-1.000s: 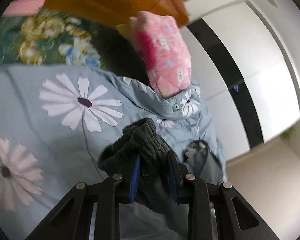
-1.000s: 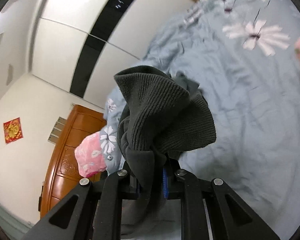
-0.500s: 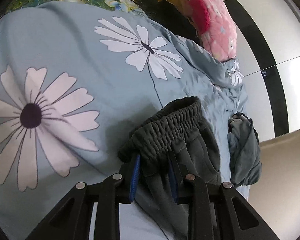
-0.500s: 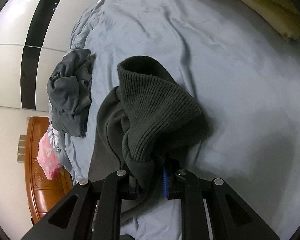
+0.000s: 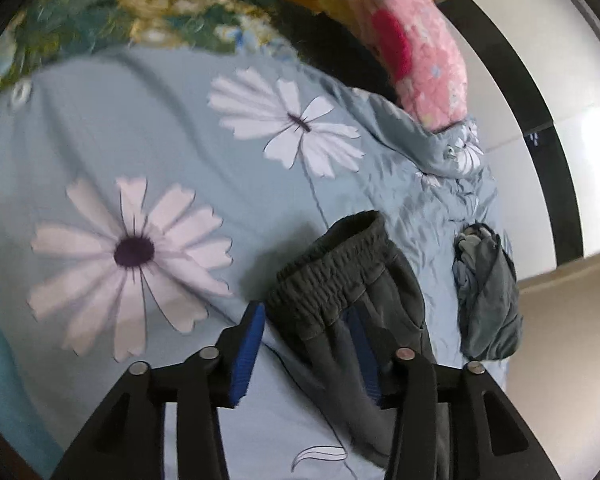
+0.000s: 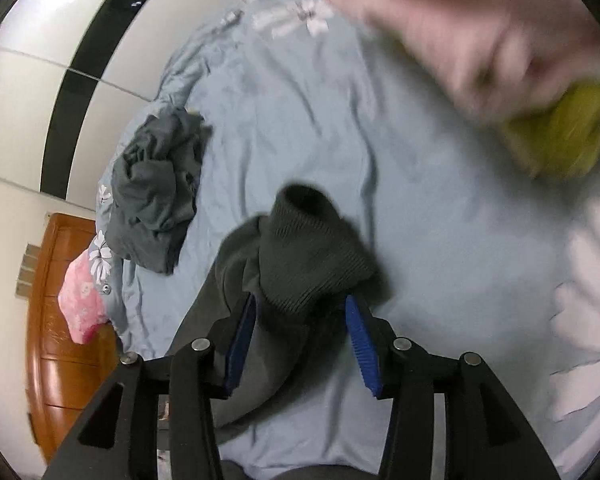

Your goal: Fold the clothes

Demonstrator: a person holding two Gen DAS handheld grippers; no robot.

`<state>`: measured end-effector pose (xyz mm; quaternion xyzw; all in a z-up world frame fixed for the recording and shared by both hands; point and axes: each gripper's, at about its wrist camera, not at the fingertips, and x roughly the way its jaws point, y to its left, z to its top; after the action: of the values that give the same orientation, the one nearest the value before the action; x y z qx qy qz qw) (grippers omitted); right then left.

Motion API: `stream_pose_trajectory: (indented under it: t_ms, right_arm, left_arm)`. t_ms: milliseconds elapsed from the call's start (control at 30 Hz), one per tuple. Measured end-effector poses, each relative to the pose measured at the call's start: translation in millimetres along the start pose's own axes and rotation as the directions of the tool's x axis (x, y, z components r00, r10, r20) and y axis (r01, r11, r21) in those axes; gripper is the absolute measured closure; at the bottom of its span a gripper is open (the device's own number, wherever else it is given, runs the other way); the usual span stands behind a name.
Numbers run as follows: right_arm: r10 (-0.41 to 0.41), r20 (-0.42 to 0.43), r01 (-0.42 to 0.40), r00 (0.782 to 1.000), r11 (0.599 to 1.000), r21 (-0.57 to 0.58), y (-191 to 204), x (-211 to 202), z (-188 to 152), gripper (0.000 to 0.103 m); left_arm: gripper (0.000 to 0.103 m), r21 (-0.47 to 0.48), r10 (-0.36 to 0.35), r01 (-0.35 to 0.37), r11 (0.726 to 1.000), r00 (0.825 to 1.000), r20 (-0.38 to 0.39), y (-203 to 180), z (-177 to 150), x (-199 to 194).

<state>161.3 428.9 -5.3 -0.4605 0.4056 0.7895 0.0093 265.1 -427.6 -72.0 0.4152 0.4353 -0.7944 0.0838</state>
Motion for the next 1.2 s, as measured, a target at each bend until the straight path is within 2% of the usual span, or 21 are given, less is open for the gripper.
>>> stream_pose_trajectory:
  t_ms: [67,167,233,300,367,400,500,600,700,733,800,833,933,1100,1200]
  right_arm:
    - [-0.004,0.006,0.004,1.000,1.000,-0.020,0,-4,8,0.055]
    - [-0.038,0.008,0.039,0.999,0.998,-0.057,-1,3,24,0.055]
    - [-0.040,-0.027,0.037,0.999,0.996,-0.081,3,16,33,0.055]
    - [-0.044,-0.064,0.036,0.997,0.991,-0.132,12,27,38,0.055]
    - [-0.035,-0.090,0.018,0.995,0.981,-0.191,20,30,37,0.055]
    - [-0.035,-0.100,0.012,0.994,0.976,-0.218,24,32,37,0.060]
    - [-0.037,-0.122,0.006,0.992,0.969,-0.248,30,34,37,0.096]
    - [0.011,-0.136,-0.045,0.991,0.967,-0.249,38,32,39,0.098]
    - [0.060,-0.038,-0.067,0.997,0.971,-0.231,49,18,58,0.098]
    - [0.053,-0.010,-0.054,0.999,0.976,-0.211,48,19,65,0.098]
    - [-0.004,-0.006,0.003,1.000,0.981,-0.192,45,32,75,0.098]
    - [-0.054,-0.025,0.048,0.998,0.981,-0.188,43,46,78,0.098]
    - [-0.120,-0.063,0.109,0.991,0.981,-0.158,37,70,77,0.098]
    - [-0.114,-0.061,0.104,0.992,0.984,-0.146,36,65,76,0.098]
    - [-0.120,-0.060,0.109,0.991,0.980,-0.166,41,56,76,0.095]
  left_arm:
    - [0.052,0.044,0.027,-0.027,0.999,1.000,-0.003,-11,7,-1]
    - [0.052,0.089,0.018,-0.016,0.996,1.000,-0.023,-31,12,6]
    - [0.051,0.130,0.015,-0.009,0.992,0.999,-0.044,-45,10,14]
    - [0.051,0.177,0.041,-0.029,0.984,0.997,-0.068,-60,7,24]
    - [0.051,0.199,0.068,-0.055,0.978,0.996,-0.060,-65,9,29]
    - [0.051,0.198,0.078,-0.067,0.978,0.996,-0.049,-65,11,30]
    - [0.050,0.175,0.095,-0.087,0.981,0.995,-0.038,-60,18,34]
    - [0.050,0.196,0.131,-0.121,0.973,0.990,-0.040,-59,26,39]
    - [0.050,0.217,0.156,-0.144,0.966,0.987,-0.041,-62,31,45]
    - [0.050,0.223,0.161,-0.148,0.963,0.986,-0.040,-64,31,48]
    - [0.050,0.236,0.171,-0.158,0.959,0.985,-0.037,-69,31,54]
    - [0.050,0.254,0.165,-0.149,0.956,0.985,-0.041,-74,29,57]
    - [0.050,0.308,0.146,-0.123,0.944,0.988,-0.054,-89,21,65]
    - [0.050,0.394,0.117,-0.077,0.916,0.990,-0.077,-113,8,78]
    - [0.050,0.386,0.160,-0.111,0.916,0.982,-0.099,-113,9,97]
